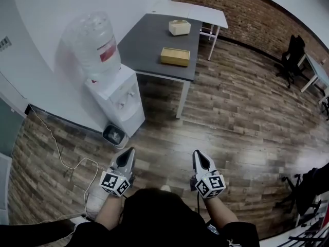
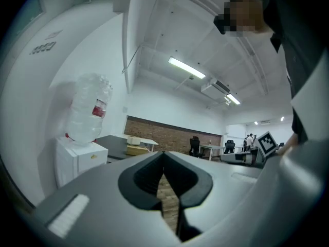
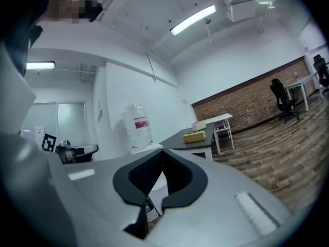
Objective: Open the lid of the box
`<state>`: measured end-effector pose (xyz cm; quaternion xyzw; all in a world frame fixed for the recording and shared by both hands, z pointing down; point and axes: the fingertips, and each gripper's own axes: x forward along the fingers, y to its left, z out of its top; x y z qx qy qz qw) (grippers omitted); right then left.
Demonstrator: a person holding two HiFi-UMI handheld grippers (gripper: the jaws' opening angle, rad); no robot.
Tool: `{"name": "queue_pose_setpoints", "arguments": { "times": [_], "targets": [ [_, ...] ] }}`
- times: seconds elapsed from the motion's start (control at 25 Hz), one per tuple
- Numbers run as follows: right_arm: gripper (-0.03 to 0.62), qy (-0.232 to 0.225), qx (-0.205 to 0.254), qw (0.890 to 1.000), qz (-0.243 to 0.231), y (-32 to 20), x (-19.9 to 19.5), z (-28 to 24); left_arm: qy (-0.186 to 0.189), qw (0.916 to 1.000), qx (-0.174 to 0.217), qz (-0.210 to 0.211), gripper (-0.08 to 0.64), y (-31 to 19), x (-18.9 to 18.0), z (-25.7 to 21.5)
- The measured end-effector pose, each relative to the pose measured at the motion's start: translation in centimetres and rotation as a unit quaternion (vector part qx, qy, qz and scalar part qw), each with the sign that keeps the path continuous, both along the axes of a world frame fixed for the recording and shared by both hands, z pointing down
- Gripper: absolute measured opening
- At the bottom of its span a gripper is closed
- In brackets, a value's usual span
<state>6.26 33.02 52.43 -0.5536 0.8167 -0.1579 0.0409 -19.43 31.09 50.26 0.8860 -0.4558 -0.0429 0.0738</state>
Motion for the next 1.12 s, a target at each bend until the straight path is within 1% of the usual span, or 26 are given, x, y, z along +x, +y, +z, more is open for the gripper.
{"name": "queue_pose_setpoints", "arguments": {
  "times": [0.12,0.2,0.32,0.4,0.44,0.52,0.68,0.84,0.96,1.12],
  "targets": [
    [0.002,-0.001,0.01,1.0,0.012,-0.5,1.5,-0.9,-0.006,0.9996,0.004,0.027,0.0,-0.8,2.2,-0.4],
    [0.003,-0.005,0.011,1.0,0.026,-0.4,2.7,-0.9,0.002,0.9988,-0.003,0.05,0.0,-1.2,3.3,-0.5],
    [0.003,-0.008,0.0,0.999,0.045,-0.5,4.0,0.1,0.055,0.9968,-0.023,0.053,0.0,-2.4,3.3,-0.7],
    [0.003,-0.007,-0.009,0.999,0.053,-1.1,4.6,0.8,0.078,0.9951,-0.029,0.054,0.0,-3.4,3.1,-0.6],
    [0.003,-0.005,-0.011,0.998,0.057,-1.5,4.8,1.0,0.079,0.9948,-0.028,0.057,0.0,-3.9,3.2,-0.5],
    [0.003,0.001,-0.011,0.998,0.062,-2.6,5.1,0.9,0.07,0.9951,-0.022,0.067,0.0,-5.3,3.5,-0.4],
    [0.003,0.011,0.0,0.997,0.074,-5.8,5.3,0.2,0.062,0.9947,-0.012,0.081,0.0,-9.5,3.9,-0.3],
    [0.003,0.013,0.011,0.996,0.085,-9.6,5.6,-1.1,0.062,0.9937,0.011,0.093,0.0,-13.7,4.5,-1.9],
    [0.003,0.018,0.026,0.996,0.083,-12.4,4.6,-2.2,0.062,0.9935,0.025,0.092,0.0,-16.8,4.1,-3.0],
    [0.003,0.035,0.036,0.996,0.08,-15.3,4.0,-3.0,0.062,0.9938,0.029,0.087,0.0,-20.5,3.3,-3.2]
  ]
}}
